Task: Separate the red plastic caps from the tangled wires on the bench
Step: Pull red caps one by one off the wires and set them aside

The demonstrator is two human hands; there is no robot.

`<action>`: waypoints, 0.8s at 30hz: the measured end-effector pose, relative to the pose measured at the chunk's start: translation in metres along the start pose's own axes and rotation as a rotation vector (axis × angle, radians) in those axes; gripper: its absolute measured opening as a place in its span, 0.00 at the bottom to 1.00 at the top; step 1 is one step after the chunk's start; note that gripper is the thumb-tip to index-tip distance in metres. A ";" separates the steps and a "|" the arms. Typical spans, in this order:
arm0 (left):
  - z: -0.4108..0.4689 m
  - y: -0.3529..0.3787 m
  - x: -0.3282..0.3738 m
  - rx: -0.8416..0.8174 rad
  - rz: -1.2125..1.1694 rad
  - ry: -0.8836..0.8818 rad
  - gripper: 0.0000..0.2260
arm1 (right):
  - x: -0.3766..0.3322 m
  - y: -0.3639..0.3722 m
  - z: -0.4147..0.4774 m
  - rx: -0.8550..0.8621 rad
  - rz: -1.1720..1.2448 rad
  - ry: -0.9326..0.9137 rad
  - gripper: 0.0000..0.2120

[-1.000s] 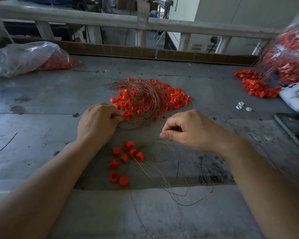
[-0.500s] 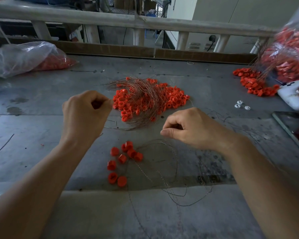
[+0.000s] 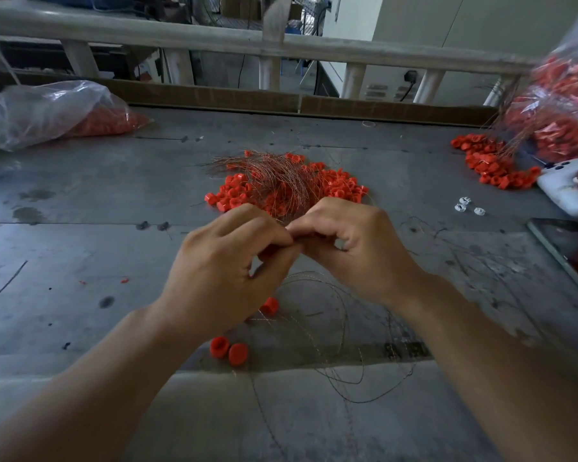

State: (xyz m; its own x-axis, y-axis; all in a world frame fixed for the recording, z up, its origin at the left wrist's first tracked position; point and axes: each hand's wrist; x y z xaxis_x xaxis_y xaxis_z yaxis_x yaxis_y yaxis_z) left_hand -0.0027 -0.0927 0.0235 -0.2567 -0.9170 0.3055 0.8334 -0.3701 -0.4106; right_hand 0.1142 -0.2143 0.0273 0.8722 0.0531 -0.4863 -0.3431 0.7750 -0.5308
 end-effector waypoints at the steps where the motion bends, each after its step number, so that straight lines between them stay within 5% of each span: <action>1: 0.000 0.000 -0.001 0.004 -0.003 -0.003 0.08 | 0.001 0.000 0.000 0.025 0.001 -0.016 0.07; 14: 0.002 0.002 -0.011 -0.015 -0.441 -0.604 0.17 | 0.005 -0.036 0.011 0.550 -0.012 -0.133 0.12; 24: 0.003 0.002 -0.012 -0.015 -0.553 -0.709 0.11 | -0.004 -0.016 0.005 0.218 0.036 -0.042 0.05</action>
State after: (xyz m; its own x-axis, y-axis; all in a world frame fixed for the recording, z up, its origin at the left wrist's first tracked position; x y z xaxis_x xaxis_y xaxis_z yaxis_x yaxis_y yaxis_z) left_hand 0.0032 -0.0822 0.0215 -0.2527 -0.3020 0.9192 0.6728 -0.7376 -0.0573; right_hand 0.1176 -0.2234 0.0411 0.8761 0.1061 -0.4704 -0.2950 0.8895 -0.3488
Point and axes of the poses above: each hand's wrist, its own z-axis towards the middle knuckle, its own y-axis out of the palm, x = y × z, and after that the axes turned 12 degrees about x, right-handed
